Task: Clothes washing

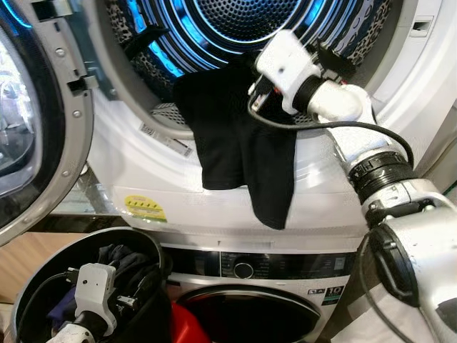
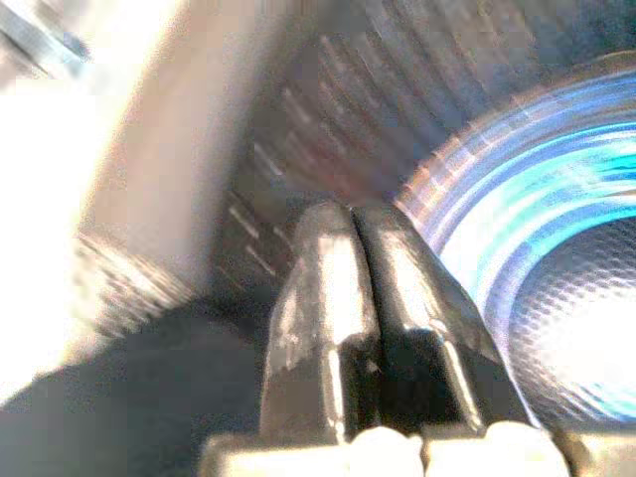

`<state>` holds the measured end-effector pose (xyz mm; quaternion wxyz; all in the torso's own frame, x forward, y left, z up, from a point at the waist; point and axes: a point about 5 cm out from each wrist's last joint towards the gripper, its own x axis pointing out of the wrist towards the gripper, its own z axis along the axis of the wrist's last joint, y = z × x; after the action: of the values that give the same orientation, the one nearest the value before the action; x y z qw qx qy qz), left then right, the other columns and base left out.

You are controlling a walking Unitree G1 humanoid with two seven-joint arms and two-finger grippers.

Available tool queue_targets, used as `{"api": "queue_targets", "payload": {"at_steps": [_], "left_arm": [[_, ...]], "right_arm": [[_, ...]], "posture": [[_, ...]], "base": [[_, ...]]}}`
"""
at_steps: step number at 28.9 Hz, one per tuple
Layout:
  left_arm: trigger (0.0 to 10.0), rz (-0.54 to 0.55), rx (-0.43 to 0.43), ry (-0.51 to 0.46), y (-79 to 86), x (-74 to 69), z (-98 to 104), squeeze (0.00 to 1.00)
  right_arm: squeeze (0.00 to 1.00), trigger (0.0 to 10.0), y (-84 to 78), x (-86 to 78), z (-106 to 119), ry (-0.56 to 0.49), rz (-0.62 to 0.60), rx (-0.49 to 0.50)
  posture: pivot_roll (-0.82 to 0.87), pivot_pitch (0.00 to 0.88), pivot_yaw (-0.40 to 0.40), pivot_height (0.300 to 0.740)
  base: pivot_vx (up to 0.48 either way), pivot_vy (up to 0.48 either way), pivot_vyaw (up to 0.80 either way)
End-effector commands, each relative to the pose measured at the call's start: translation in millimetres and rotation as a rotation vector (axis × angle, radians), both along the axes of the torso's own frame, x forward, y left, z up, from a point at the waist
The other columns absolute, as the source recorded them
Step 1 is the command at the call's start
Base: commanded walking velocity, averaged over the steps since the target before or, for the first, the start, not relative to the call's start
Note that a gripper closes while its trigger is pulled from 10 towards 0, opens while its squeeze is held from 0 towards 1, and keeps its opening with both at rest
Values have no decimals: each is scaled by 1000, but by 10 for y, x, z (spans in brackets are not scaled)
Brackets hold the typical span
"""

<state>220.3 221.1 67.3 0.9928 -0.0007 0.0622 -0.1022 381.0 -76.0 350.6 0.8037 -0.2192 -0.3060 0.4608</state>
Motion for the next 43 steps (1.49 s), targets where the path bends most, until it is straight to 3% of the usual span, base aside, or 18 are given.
{"api": "queue_targets", "payload": {"at_steps": [1, 8, 9, 10, 11, 12, 13, 16, 17, 18, 19, 24, 32, 34, 38, 43], "left_arm": [[10000, -3, 8, 8, 13, -16, 7, 0], [10000, -4, 3, 13, 1, -33, -13, 0], [10000, 1, 1, 14, 1, -39, -20, 0], [10000, 3, 0, 16, -1, -48, -28, 0], [10000, 3, 0, 16, -1, -48, -28, 0], [10000, 4, -1, 17, -6, -57, -37, 0], [10000, 4, -1, 17, -6, -57, -37, 0], [10000, 5, -5, 22, -18, -79, -59, 0], [10000, 5, -5, 22, -18, -79, -59, 0], [10000, 5, -5, 23, -19, -82, -64, 0], [10000, 5, -5, 26, -12, -81, -76, 0], [10000, -2, 0, 28, -8, -68, -95, 0], [10000, -1, 4, 24, 5, -51, -89, 0], [10000, 10, 5, 23, 26, -56, -85, 0], [10000, 18, 5, 21, 36, -59, -84, 0], [10000, 24, 2, 20, 34, -65, -79, 0]], "right_arm": [[0, 10000, 8, -102, 61, 0, 125, 47], [0, 10000, -217, -184, -136, 31, 200, 37], [0, 10000, -314, -231, -234, 55, 227, 12], [827, 10000, -416, -295, -311, 79, 251, 6], [827, 10000, -416, -295, -311, 79, 251, 6], [1000, 10000, -542, -404, -382, 113, 292, 12], [1000, 10000, -542, -404, -382, 113, 292, 12], [1000, 10000, -802, -698, -589, 192, 348, -38], [1000, 10000, -802, -698, -589, 192, 348, -38], [1000, 10000, -870, -787, -686, 224, 354, -61], [1000, 10000, -922, -994, -859, 306, 393, -73], [1000, 10000, -844, -1215, -1055, 400, 418, -87], [1000, 10000, -720, -1291, -1255, 535, 310, -39], [1000, 10000, -651, -1302, -1397, 587, 230, -61], [1000, 10000, -612, -1277, -1456, 601, 173, -37], [1000, 10000, -659, -1164, -1384, 547, 58, 67]], "posture": [[84, 0, 104, 740], [80, 0, 98, 740], [79, 0, 94, 740], [80, 0, 92, 740], [80, 0, 92, 740], [81, 0, 84, 740], [81, 0, 84, 740], [78, 0, 75, 740], [78, 0, 75, 740], [78, 0, 69, 740], [71, 0, 67, 740], [72, 0, 59, 740], [76, 0, 56, 740], [78, 0, 57, 740], [80, 0, 59, 740], [79, 0, 64, 740]], "base": [[0, 0, 0], [0, 0, 0], [0, 0, 0], [0, 0, 0], [0, 0, 0], [0, 0, 0], [0, 0, 0], [0, 0, 0], [0, 0, 0], [0, 0, 0], [0, 0, 0], [0, 0, 0], [0, 0, 0], [0, 0, 0], [0, 0, 0], [0, 0, 0]]}}
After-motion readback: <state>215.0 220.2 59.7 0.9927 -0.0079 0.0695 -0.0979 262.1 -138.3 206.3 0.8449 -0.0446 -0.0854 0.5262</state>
